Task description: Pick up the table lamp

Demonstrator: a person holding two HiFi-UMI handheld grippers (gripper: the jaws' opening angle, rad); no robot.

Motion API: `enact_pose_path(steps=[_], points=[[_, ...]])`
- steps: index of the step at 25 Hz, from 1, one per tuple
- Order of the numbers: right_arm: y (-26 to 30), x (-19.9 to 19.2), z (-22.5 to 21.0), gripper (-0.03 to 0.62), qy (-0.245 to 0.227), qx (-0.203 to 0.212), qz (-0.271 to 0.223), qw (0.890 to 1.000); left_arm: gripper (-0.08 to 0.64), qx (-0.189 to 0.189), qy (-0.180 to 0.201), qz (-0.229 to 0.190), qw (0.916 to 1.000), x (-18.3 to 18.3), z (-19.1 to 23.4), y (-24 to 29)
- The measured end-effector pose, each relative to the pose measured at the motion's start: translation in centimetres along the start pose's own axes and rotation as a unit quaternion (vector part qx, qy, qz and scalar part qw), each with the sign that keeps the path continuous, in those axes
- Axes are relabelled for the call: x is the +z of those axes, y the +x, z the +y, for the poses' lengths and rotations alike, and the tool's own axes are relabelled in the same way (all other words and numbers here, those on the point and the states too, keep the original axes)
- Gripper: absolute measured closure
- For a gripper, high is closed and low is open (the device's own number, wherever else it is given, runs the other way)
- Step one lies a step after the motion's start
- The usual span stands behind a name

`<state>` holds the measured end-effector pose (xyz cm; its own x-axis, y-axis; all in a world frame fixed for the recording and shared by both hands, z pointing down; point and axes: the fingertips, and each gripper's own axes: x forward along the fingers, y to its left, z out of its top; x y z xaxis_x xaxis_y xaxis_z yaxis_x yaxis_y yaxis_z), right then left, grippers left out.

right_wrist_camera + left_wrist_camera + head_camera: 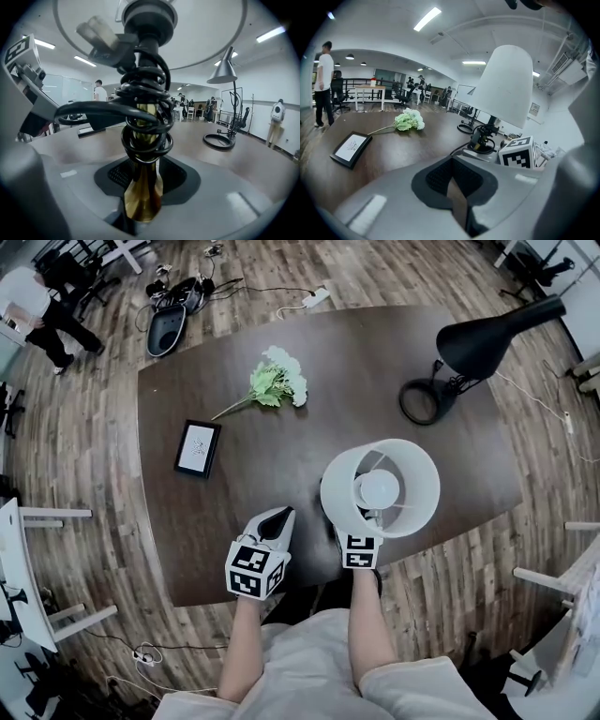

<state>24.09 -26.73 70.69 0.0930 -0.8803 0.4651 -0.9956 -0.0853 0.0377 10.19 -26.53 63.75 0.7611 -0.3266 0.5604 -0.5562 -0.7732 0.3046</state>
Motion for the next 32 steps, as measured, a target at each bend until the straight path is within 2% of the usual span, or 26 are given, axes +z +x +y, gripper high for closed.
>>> enact_pose_path(steps=[2,8,11,22,32], points=[[0.5,0.4,0.5,0.457,-0.003,0.011,0.001,1.000,0.557,0.009,-0.002,-0.004,0.9999,0.3,0.4,-0.2],[0.4,0.9,0.6,0.473,-0.023,0.027,0.008,0.999,0.557,0.027,-0.015,-0.019,0.9993,1.4,0.0,-0.4],[0.4,0.8,0.9,0.474,-0.023,0.032,0.010,0.999,0.557,0.038,-0.027,-0.027,0.9986,1.4,-0.2,-0.7],[-1.1,2.1,3.8,0.479,-0.049,0.096,0.023,0.994,0.557,0.075,-0.040,-0.050,0.9951,2.2,-0.5,-2.2],[-2.6,3.3,2.6,0.479,-0.049,0.128,0.068,0.988,0.557,0.093,-0.037,-0.072,0.9924,4.4,-2.1,-2.8]])
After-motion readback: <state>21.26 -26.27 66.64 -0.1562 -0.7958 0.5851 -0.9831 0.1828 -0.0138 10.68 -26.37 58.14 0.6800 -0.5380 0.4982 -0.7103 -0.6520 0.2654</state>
